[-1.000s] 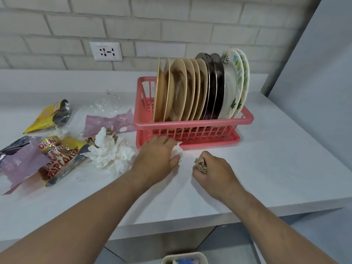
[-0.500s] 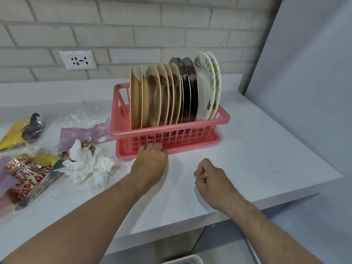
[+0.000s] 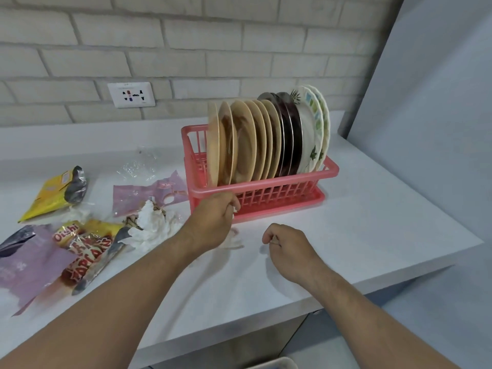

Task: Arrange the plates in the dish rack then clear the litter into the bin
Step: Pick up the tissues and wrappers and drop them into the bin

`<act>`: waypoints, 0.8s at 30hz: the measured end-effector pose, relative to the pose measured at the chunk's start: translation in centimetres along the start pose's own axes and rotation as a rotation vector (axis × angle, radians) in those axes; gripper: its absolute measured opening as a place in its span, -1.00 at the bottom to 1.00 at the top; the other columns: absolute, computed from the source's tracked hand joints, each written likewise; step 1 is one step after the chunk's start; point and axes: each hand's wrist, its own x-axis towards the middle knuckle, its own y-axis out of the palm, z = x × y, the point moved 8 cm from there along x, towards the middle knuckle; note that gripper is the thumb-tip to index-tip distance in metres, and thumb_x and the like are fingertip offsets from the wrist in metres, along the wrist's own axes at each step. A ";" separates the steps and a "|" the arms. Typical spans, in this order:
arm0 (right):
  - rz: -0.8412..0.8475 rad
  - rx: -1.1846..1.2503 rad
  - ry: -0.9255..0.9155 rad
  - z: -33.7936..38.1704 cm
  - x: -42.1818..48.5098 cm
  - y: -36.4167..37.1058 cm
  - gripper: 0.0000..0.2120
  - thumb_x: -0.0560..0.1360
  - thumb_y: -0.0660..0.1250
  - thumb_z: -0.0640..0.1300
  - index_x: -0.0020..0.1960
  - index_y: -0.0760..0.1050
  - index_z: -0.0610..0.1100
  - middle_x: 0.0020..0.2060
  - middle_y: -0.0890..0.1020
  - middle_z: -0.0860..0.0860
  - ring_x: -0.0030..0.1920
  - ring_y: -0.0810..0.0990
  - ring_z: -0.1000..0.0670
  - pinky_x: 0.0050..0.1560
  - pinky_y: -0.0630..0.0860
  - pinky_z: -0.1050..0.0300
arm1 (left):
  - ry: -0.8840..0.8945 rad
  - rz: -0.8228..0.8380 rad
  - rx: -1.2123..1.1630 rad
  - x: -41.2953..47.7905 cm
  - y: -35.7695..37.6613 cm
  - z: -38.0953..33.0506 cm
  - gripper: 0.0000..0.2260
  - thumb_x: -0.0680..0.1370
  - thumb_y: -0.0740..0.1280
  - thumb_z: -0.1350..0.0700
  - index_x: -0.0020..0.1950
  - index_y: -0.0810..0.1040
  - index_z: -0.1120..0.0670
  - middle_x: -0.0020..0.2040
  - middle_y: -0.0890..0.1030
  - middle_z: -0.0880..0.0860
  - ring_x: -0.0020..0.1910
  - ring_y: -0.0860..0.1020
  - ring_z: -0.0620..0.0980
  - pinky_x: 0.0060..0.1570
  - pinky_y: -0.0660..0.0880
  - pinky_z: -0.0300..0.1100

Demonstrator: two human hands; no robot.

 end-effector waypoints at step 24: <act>0.023 -0.277 0.028 4.3 1.5 5.2 -0.94 0.54 0.16 -0.16 0.00 0.28 -0.07 -0.13 0.47 0.01 -0.18 0.44 -0.02 -0.27 0.32 0.13 | -0.156 0.047 0.579 -6.8 -4.3 7.5 -0.63 0.57 0.20 -0.17 0.25 0.41 0.03 0.06 0.61 0.05 0.00 0.60 0.08 -0.13 0.48 -0.10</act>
